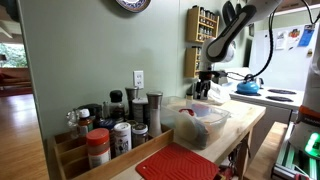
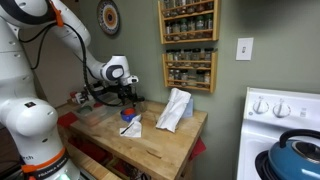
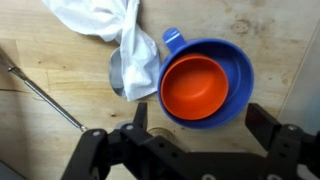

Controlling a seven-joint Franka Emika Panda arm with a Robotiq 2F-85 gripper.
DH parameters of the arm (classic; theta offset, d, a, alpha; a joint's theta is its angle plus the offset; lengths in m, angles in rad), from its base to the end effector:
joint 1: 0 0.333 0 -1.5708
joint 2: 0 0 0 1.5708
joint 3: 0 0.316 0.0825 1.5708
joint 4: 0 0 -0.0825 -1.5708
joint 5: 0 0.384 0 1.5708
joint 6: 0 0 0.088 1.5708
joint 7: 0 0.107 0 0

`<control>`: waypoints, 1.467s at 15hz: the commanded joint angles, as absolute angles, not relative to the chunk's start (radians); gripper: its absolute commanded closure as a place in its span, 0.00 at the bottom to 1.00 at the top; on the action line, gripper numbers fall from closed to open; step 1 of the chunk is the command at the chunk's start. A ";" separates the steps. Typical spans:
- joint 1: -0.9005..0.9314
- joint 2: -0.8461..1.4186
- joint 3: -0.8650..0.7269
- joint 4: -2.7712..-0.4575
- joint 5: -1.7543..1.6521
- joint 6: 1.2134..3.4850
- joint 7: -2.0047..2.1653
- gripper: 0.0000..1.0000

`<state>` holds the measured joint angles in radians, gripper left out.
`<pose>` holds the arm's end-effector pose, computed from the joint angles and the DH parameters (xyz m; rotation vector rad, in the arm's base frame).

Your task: Remove the blue cup from the clear case, put it on the table, remove the orange cup from the blue cup and put it on the table

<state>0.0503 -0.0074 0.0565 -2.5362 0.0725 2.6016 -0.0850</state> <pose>0.4615 0.0480 0.2826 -3.0930 -0.2029 -0.1122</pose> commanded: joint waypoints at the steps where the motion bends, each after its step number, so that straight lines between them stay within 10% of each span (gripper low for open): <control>1: 0.066 0.001 0.068 -2.525 0.080 2.527 -0.087 0.00; 10: 0.071 0.102 0.082 -2.489 0.122 2.569 -0.095 0.18; 20: 0.061 0.166 0.087 -2.439 0.122 2.571 -0.104 1.00; 22: 0.059 0.162 0.087 -2.437 0.127 2.566 -0.106 1.00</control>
<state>0.0704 0.1531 0.0786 -2.4457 0.1071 2.5641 -0.0857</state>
